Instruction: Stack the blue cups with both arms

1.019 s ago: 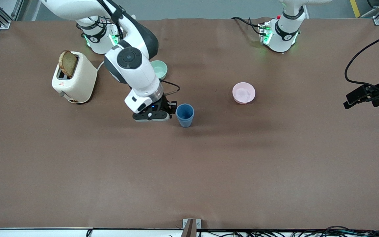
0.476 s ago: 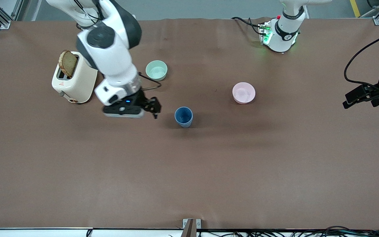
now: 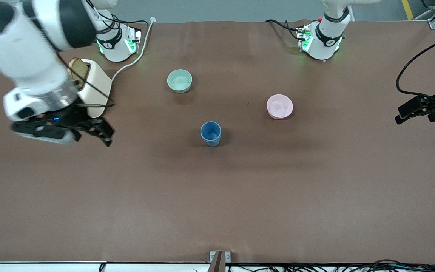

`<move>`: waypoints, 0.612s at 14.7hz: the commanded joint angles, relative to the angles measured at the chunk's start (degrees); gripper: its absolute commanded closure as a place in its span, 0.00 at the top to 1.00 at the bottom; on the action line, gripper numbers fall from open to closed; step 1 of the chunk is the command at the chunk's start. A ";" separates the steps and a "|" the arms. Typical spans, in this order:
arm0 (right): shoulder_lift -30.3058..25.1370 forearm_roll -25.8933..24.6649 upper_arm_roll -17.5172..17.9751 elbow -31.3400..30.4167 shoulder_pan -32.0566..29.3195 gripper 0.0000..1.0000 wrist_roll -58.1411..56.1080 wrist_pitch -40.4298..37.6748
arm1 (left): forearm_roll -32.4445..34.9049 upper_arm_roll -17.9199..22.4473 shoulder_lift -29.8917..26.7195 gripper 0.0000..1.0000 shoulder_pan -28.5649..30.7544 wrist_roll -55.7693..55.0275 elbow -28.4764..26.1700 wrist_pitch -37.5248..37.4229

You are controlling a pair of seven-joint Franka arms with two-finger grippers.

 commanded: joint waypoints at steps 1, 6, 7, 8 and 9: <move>0.36 5.89 -7.01 6.93 0.64 1.00 -0.86 -7.31 | 1.16 -0.50 -1.50 1.00 0.66 0.23 0.12 -3.65; -0.17 5.20 -12.38 13.98 0.81 1.00 -14.62 -21.99 | 3.45 -0.76 -1.41 1.00 0.22 0.41 0.21 -5.25; -0.69 5.20 -13.27 14.16 0.81 1.00 -16.57 -24.02 | 3.45 -1.02 -1.41 1.00 0.31 0.41 0.56 -5.16; -2.96 5.29 -14.49 14.07 0.73 1.00 -19.72 -25.00 | 2.93 -1.11 -1.41 1.00 0.31 0.41 1.17 -5.16; -5.42 5.55 -16.33 12.94 0.64 1.00 -23.93 -25.79 | 2.75 -1.12 -1.41 1.00 0.31 0.41 1.27 -5.16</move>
